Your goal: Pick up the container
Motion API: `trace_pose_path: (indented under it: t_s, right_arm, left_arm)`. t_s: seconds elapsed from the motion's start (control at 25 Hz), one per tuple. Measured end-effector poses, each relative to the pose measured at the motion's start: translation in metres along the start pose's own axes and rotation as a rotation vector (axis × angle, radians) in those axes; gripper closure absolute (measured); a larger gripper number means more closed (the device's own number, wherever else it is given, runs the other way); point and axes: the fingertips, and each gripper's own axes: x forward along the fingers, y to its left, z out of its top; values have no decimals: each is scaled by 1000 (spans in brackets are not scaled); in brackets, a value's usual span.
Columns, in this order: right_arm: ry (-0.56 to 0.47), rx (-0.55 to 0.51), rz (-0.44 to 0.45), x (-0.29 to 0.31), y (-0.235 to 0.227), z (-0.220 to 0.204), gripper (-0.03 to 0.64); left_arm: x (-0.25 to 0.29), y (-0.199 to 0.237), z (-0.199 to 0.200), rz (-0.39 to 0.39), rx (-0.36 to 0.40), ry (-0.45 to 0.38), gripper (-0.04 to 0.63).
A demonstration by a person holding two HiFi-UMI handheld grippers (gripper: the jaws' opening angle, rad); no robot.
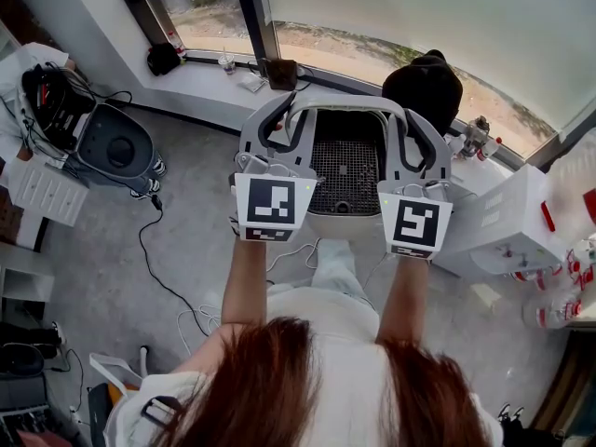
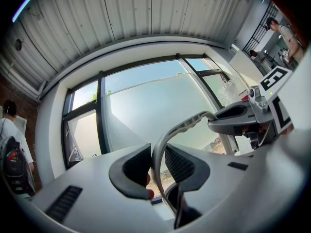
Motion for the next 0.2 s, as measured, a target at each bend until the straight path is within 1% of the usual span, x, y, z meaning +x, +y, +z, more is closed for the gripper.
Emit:
trace_pose_path:
  t_s: [0.2]
  right_arm:
    - [2,-3,4,7,5,4,560]
  left_arm:
    - [1,9,-1,2,-4,2,497]
